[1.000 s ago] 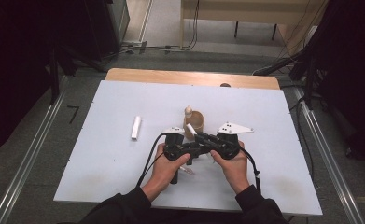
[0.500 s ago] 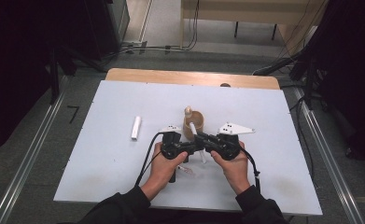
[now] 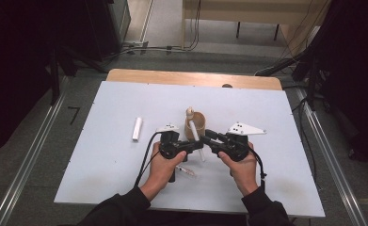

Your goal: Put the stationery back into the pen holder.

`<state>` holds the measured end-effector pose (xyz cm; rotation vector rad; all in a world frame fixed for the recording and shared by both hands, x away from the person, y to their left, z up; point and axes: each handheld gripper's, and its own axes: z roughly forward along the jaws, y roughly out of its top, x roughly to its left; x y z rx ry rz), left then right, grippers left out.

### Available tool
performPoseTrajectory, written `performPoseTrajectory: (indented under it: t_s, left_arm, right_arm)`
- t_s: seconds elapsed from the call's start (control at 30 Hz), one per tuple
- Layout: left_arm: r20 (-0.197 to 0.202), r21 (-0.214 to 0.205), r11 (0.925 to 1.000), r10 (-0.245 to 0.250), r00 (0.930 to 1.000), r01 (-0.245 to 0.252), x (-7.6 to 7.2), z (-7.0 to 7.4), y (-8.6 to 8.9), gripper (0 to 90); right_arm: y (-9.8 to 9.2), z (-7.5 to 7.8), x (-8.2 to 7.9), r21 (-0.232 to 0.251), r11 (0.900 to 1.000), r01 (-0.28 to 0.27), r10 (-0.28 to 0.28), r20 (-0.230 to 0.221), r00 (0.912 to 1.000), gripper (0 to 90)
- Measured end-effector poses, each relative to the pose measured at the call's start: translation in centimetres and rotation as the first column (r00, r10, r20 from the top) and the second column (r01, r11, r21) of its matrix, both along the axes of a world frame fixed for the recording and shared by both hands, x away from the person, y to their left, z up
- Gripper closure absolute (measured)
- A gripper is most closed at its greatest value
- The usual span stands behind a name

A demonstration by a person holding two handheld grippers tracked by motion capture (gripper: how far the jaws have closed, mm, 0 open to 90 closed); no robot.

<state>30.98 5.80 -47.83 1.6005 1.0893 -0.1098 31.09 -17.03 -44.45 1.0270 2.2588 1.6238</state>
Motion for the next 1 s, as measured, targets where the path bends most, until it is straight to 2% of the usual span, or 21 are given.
performPoseTrajectory:
  t_s: [0.1,0.13,0.3,0.33,0.4,0.67,1.0]
  left_arm:
    - [0.005,-0.007,0.9999,0.009,0.9999,-0.009,0.2,0.3,0.4,79.3]
    - [0.004,-0.013,0.9998,0.014,0.9999,-0.014,0.2,0.3,0.5,79.4]
    - [0.014,-0.026,0.9993,0.029,0.9995,-0.028,0.4,0.8,1.1,79.4]
    - [0.018,-0.031,0.999,0.033,0.9993,-0.032,0.5,1.0,1.3,79.3]
    - [0.029,-0.03,0.9987,0.042,0.9987,-0.042,0.6,1.2,1.5,79.4]
    - [0.05,-0.038,0.9968,0.072,0.9961,-0.07,1.2,2.0,2.3,79.3]
    - [0.063,-0.08,0.9887,0.132,0.9892,-0.127,2.7,3.2,3.1,79.3]
  right_arm:
    - [-0.3,-0.1,0.0,-0.004,0.9999,0.012,-0.012,-0.01,0.9999,55.6]
    - [-0.7,-0.3,0.1,-0.021,0.9995,0.022,-0.022,-0.019,0.9996,51.1]
    - [-1.3,-0.7,0.2,-0.043,0.9982,0.042,-0.043,-0.035,0.9984,43.5]
    - [-1.7,-1.0,0.2,-0.054,0.9974,0.047,-0.05,-0.054,0.9973,39.1]
    - [-2.1,-1.4,0.2,-0.068,0.9962,0.054,-0.058,-0.066,0.9961,36.7]
    - [-3.0,-2.0,0.2,-0.088,0.9933,0.074,-0.082,-0.09,0.9925,33.5]
    - [-3.0,-2.8,0.7,-0.11,0.9901,0.086,-0.099,-0.11,0.9891,30.7]
